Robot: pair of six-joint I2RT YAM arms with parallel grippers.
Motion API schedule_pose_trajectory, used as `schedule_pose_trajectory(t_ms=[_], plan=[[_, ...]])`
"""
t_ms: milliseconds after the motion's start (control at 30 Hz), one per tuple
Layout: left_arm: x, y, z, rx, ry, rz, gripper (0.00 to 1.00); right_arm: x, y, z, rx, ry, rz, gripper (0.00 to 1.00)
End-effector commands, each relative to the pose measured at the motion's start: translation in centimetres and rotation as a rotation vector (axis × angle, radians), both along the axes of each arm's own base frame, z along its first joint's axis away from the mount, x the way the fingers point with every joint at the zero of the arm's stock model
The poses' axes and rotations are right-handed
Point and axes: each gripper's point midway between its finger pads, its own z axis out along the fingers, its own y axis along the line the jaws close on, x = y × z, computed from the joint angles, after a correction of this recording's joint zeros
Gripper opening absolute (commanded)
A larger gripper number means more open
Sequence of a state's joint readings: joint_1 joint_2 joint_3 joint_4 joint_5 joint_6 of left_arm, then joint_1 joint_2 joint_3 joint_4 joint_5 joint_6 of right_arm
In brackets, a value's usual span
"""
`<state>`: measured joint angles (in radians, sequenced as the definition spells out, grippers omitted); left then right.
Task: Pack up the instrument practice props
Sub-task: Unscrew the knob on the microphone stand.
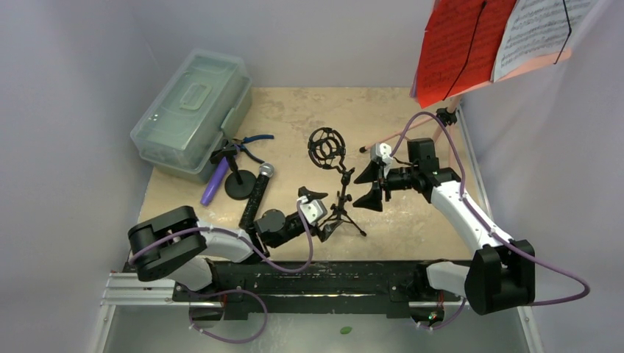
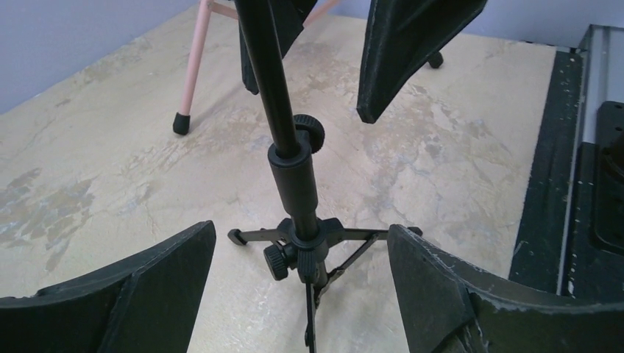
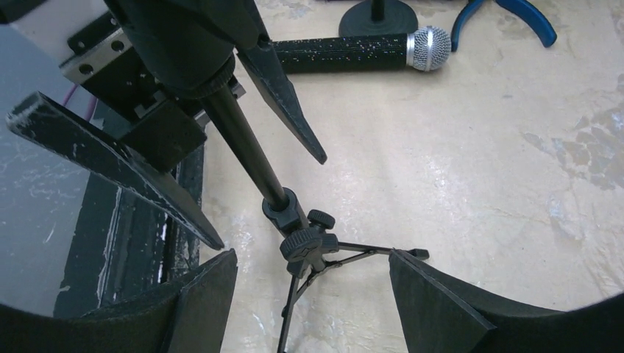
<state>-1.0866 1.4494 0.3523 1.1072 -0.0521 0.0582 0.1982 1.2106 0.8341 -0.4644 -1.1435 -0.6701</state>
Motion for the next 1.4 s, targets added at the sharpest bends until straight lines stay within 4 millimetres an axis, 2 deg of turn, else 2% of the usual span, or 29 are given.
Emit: schedule_pose_trajectory(t_ms=[0, 200, 367, 500, 667, 867, 1067, 1233, 1367], plan=[[1.9, -0.8, 4.1, -0.137, -0.104, 0.09, 0.85, 0.4, 0.0, 1.5, 0.017, -0.006, -0.007, 0.79], [2.6, -2.2, 3.8, -0.159, -0.091, 0.09, 0.78, 0.5, 0.0, 1.5, 0.014, -0.011, -0.011, 0.79], [2.8, -3.5, 3.3, -0.157, -0.08, 0.066, 0.65, 0.6, -0.1, 1.6, 0.013, -0.018, -0.015, 0.78], [2.7, -4.1, 3.0, -0.144, -0.079, 0.045, 0.47, 0.6, -0.1, 1.7, 0.014, -0.019, -0.017, 0.78], [2.3, -4.5, 2.2, -0.104, -0.077, 0.012, 0.34, 0.6, -0.2, 1.8, 0.015, -0.02, -0.018, 0.78], [1.8, -4.8, 2.3, -0.072, -0.084, -0.034, 0.0, 0.5, -0.2, 1.6, 0.012, -0.025, -0.017, 0.78], [1.1, -4.5, 4.0, -0.043, -0.105, -0.122, 0.0, -1.3, 0.0, 1.5, 0.041, -0.04, 0.07, 0.78], [1.4, -3.1, 5.1, -0.055, -0.081, -0.168, 0.0, -3.2, 0.1, 1.7, 0.077, -0.096, 0.17, 0.77], [1.5, -2.9, 5.1, -0.073, -0.048, -0.207, 0.0, -3.9, 0.2, 1.7, 0.098, -0.105, 0.192, 0.74]])
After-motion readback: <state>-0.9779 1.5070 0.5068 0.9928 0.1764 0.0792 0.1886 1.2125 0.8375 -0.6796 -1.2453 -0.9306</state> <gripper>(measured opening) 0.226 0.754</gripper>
